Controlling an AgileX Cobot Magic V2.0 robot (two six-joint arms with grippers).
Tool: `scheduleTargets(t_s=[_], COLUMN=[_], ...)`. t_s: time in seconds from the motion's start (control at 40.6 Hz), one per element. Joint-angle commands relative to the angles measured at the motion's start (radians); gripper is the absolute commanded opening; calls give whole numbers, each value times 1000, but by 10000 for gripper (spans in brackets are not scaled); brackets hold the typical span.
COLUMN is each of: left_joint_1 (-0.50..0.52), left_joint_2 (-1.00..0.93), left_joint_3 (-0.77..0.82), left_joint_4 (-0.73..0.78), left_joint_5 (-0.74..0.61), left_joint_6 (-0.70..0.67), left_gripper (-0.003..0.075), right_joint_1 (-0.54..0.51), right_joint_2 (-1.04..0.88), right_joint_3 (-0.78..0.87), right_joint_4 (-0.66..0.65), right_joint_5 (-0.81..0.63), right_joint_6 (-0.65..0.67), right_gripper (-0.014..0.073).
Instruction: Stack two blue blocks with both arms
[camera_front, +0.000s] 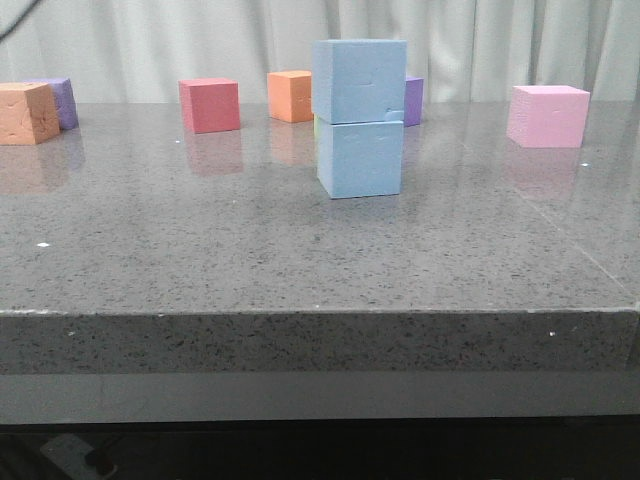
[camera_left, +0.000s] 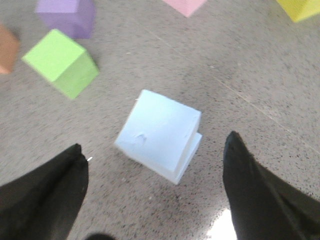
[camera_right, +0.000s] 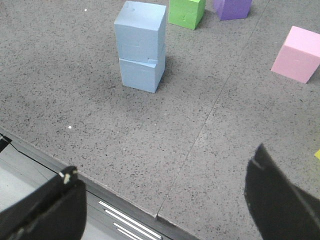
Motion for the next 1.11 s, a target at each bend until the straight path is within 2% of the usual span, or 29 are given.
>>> scheduleTargets(t_s=[0.0,0.148,0.32,0.69,0.961,1.084], left_joint_1=[0,0,0,0,0,0], left_joint_2=[-105,-210,-365,-731,-979,-1068], left_joint_3=[-2,134,373,869,1077,1132], left_joint_4=[59,95,95,95,227,233], left_joint_5=[-42,-59,-157,-264,-268,-270], left_joint_6=[-85,-122,-147,-223,-428,-437], left_gripper=[547,547,547,546,547,546], right_joint_1=[-4,-4,-4,-4,-4,-4], right_joint_2=[-3,-3,-3,-3,-3,-3], right_joint_3=[-21,-21,-21,-21,-21,-21], right_joint_4=[17,17,17,17,17,17], right_joint_5=[-63,-63,-63,-63,-80,-85], right_joint_6=[-8,-8,-8,-8,-8,-8], right_gripper=[647,647,647,647,647,647])
